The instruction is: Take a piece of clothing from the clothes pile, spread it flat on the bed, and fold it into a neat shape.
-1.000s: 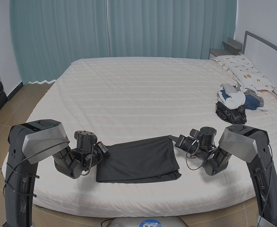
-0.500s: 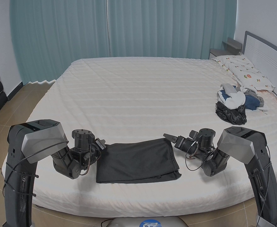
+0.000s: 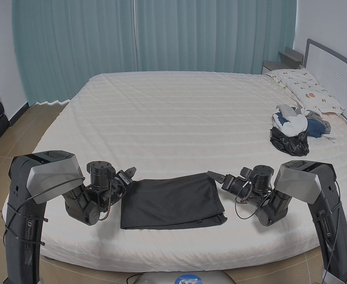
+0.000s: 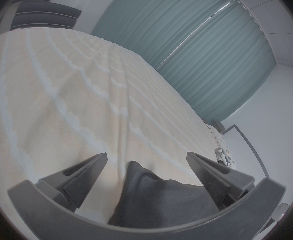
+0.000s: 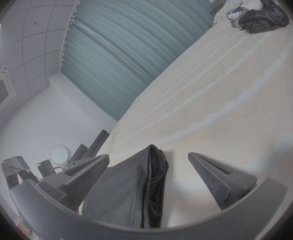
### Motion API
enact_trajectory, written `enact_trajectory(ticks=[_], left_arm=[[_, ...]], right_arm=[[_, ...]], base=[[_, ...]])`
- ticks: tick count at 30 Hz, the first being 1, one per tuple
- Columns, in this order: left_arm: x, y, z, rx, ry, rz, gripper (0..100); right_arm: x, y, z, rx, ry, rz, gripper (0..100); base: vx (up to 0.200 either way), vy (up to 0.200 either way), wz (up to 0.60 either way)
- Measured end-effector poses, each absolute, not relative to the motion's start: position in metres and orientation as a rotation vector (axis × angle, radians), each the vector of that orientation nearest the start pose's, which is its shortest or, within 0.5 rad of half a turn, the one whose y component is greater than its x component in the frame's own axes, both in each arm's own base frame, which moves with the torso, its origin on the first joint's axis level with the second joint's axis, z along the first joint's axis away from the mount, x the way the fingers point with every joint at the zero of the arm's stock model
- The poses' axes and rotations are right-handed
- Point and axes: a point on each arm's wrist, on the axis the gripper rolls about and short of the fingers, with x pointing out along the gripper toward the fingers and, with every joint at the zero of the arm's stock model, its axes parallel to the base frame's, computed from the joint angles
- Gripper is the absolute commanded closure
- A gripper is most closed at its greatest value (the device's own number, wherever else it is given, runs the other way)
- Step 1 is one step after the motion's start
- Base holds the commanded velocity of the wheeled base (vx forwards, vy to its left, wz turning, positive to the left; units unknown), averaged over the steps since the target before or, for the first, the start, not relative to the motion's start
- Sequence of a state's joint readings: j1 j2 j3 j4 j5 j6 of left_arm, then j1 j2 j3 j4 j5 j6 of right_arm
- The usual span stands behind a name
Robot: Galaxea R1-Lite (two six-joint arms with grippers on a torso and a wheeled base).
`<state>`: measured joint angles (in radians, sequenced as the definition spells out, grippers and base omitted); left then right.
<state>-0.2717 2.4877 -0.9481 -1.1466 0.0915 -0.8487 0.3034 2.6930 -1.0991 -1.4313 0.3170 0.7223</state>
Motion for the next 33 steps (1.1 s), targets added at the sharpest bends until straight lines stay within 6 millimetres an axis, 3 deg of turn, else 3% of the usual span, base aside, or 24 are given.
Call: enact_trajectory(ticks=[5, 6, 32, 33], left_arm=[[0.3992, -0.1147, -0.0283, -0.763, 0.449, -0.044, 0], [0.3992, -0.1154, -0.0286, -0.757, 0.449, -0.047, 100], [0.3993, -0.1092, -0.0357, -0.724, 0.432, 0.013, 100], [0.3988, -0.1094, -0.0358, -0.725, 0.436, 0.008, 0]], right_arm=[[0.4174, 0.1394, -0.0619, 0.698, 0.387, 0.532, 0], [0.4171, 0.1397, -0.0616, 0.697, 0.387, 0.532, 0], [0.4136, 0.1368, -0.062, 0.698, 0.396, 0.525, 0], [0.4136, 0.1368, -0.062, 0.698, 0.396, 0.525, 0]], base=[[0.0, 0.0, 0.0], [0.0, 0.0, 0.0], [0.0, 0.0, 0.0], [0.0, 0.0, 0.0]])
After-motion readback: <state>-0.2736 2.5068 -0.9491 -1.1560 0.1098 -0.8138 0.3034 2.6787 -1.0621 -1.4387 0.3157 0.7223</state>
